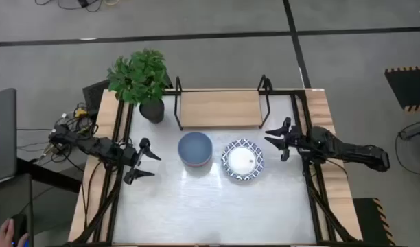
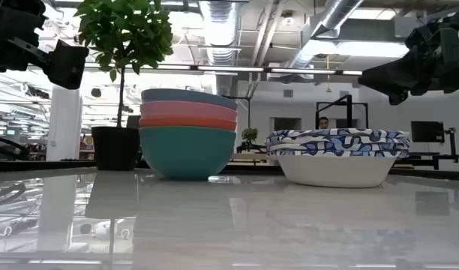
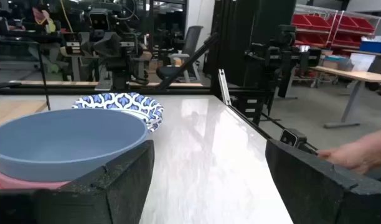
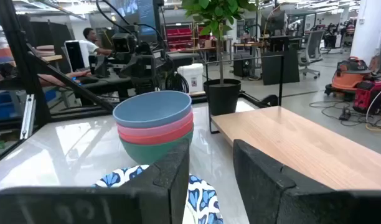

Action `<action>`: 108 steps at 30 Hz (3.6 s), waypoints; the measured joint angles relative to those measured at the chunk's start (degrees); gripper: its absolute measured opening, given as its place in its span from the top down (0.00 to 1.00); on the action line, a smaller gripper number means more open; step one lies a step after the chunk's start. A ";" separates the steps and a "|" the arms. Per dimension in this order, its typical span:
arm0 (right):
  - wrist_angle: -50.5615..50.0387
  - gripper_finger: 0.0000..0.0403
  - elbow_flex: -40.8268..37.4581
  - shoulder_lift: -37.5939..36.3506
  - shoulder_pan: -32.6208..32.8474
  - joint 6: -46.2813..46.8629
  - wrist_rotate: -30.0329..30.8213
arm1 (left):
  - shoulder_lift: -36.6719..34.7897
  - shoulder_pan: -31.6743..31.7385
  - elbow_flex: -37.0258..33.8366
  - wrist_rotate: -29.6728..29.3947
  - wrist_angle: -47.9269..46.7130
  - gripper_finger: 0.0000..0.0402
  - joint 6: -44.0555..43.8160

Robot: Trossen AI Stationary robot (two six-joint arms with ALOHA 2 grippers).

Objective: Place and stack bowls onto a shelf

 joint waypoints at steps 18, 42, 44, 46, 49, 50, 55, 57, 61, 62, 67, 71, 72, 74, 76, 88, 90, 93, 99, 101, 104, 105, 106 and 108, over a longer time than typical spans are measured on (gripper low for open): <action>0.00 0.63 0.00 0.00 -0.01 -0.02 0.00 | 0.00 0.00 0.00 -0.02 -0.02 0.27 0.00; 0.01 0.63 0.00 -0.01 0.00 -0.02 0.01 | 0.02 -0.04 -0.02 -5.41 0.91 0.27 4.56; 0.15 0.63 -0.01 0.00 -0.17 -0.02 0.12 | 0.02 -0.01 -0.02 -8.78 1.34 0.27 4.61; 0.71 0.63 0.01 -0.02 -0.49 -0.07 0.26 | 0.02 0.00 -0.02 -10.27 1.51 0.27 4.61; 0.98 0.63 -0.01 -0.02 -0.58 3.64 0.17 | 0.02 -0.02 -0.02 -10.48 1.55 0.27 2.43; 1.10 0.63 0.00 -0.02 -0.54 5.78 0.18 | 0.02 -0.02 -0.02 -10.17 1.55 0.27 -0.20; 2.82 0.63 -0.01 -0.02 -0.54 21.88 0.22 | 0.02 -0.02 -0.02 -9.59 1.54 0.27 -17.05; 2.44 0.63 0.01 0.00 -0.54 27.52 0.22 | 0.02 0.01 -0.01 -13.43 1.86 0.27 -18.41; 2.81 0.63 -0.01 -0.01 -0.65 31.65 1.94 | 0.00 0.11 -0.02 -21.33 3.15 0.27 -20.43; 2.71 0.63 -0.01 0.00 -0.65 31.81 2.67 | 0.00 0.10 -0.02 -22.20 3.07 0.27 -21.38; 3.39 0.63 0.00 -0.02 -0.65 33.71 3.53 | 0.00 0.09 -0.02 -27.24 3.02 0.27 -21.11; 6.53 0.63 0.01 0.00 -0.60 37.07 3.56 | 0.00 0.09 -0.02 -27.81 3.02 0.27 -20.98; 7.75 0.63 -0.01 0.00 -0.60 37.73 3.56 | 0.00 0.09 -0.02 -27.90 3.02 0.27 -20.23; 11.14 0.63 -0.01 0.00 -0.65 38.84 3.73 | 0.00 0.09 -0.02 -28.63 3.27 0.27 -18.31; 15.90 0.63 0.24 -0.02 -0.65 39.10 4.40 | 0.01 0.07 -0.02 -31.81 5.06 0.27 -17.02; 16.54 0.63 12.89 4.81 -0.65 29.87 7.78 | -0.01 0.09 3.04 -27.66 8.60 0.27 -17.88; 16.17 0.63 15.30 7.74 -0.65 28.43 7.80 | -0.02 0.09 4.42 -27.77 8.77 0.27 -17.88; 15.31 0.63 19.37 13.46 -0.65 25.78 7.78 | 0.04 0.13 6.44 -29.32 8.35 0.27 -17.91; 0.26 0.63 30.55 29.17 -0.65 23.47 8.53 | 0.02 0.13 13.07 -30.37 -1.04 0.27 -19.23; -4.90 0.63 34.70 35.57 -0.53 23.92 8.66 | 0.01 0.11 15.78 -32.26 -5.58 0.27 -21.08; -13.78 0.63 41.43 45.56 0.10 25.27 8.65 | 0.00 0.11 19.56 -34.68 -13.12 0.27 -23.68; -17.30 0.63 44.02 48.79 0.45 25.41 8.63 | 0.00 0.11 20.51 -35.19 -15.18 0.27 -24.33; -21.44 0.63 46.53 51.87 0.80 25.46 8.63 | 0.00 0.09 21.45 -35.84 -17.23 0.27 -24.91; -29.68 0.63 51.58 57.71 1.30 25.84 7.97 | 0.00 0.11 22.80 -37.29 -20.32 0.27 -25.37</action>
